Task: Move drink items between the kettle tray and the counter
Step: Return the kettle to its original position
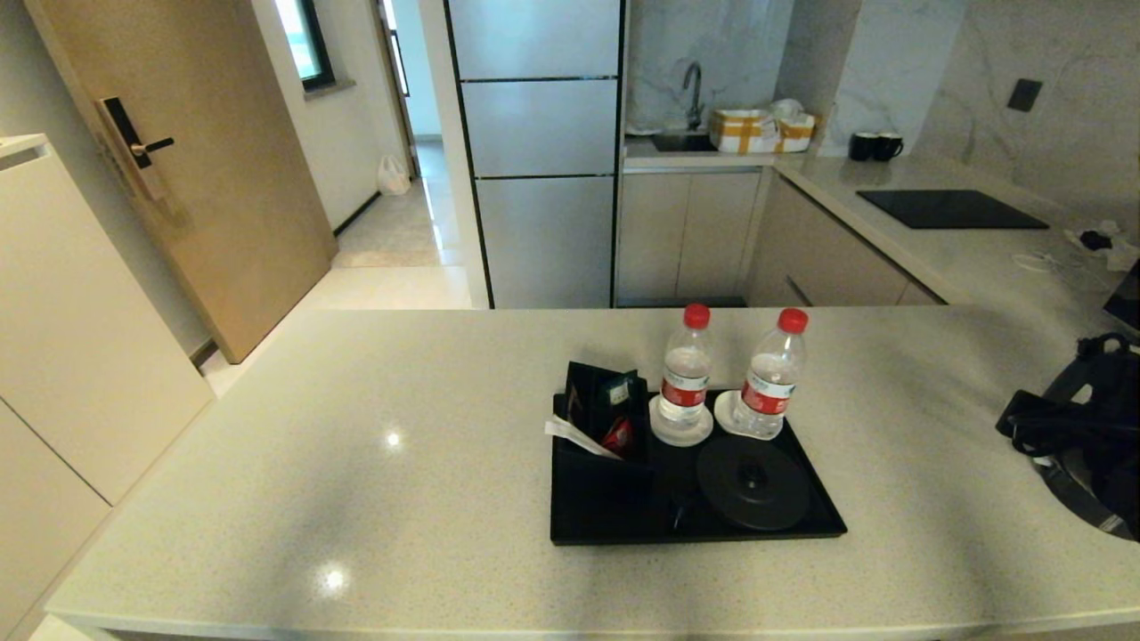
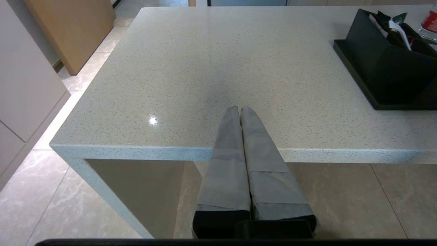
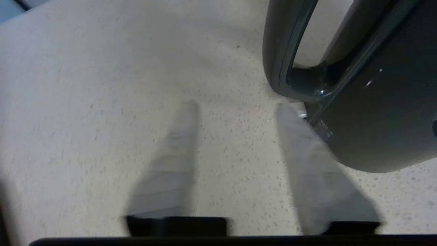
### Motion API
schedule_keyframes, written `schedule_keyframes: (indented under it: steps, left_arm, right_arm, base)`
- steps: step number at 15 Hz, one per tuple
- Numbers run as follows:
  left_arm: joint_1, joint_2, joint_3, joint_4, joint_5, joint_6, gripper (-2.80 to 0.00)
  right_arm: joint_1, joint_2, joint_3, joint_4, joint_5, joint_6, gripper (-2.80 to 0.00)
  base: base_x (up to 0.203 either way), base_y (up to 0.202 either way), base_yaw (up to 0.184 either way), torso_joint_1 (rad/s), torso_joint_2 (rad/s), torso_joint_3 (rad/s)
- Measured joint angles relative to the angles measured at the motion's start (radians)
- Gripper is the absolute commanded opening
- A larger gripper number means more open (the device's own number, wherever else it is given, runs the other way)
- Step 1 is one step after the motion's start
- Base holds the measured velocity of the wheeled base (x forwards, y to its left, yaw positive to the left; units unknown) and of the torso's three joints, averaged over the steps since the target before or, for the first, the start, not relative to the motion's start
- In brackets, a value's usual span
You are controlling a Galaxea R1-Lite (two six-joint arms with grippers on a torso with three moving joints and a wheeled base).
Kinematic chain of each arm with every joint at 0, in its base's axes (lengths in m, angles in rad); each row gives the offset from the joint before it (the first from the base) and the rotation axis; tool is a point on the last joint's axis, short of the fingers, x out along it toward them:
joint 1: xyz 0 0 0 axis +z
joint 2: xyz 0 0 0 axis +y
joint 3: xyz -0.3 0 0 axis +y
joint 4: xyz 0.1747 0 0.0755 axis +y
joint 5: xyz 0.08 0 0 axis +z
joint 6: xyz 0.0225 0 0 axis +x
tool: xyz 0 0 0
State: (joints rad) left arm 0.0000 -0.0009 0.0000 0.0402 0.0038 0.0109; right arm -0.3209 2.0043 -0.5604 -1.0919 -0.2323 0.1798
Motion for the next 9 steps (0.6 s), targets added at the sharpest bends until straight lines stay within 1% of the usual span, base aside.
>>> schedule_keyframes:
  steps: [2,3,6,9]
  left_arm:
    - [0.0,0.0,0.0,0.0,0.0,0.0,-2.8]
    - [0.0,0.0,-0.001,0.0,0.0,0.0,-2.8]
    - [0.0,0.0,0.0,0.0,0.0,0.0,-2.8]
    - [0.0,0.0,0.0,0.0,0.0,0.0,-2.8]
  right_arm:
    - [-0.046,-0.005,0.005,-0.004,0.01,-0.061,0.0]
    - [-0.067,-0.003,0.0,-0.006,0.013,-0.077,0.0]
    - [-0.109,0.023,-0.037,-0.017,0.013,-0.082,0.0]
    - [-0.117,0.051,-0.058,-0.022,0.011,-0.08,0.0]
  base:
    - [0.0,0.0,0.0,0.0,0.0,0.0]
    - [0.0,0.0,0.0,0.0,0.0,0.0]
    - [0.0,0.0,0.0,0.0,0.0,0.0]
    - [0.0,0.0,0.0,0.0,0.0,0.0]
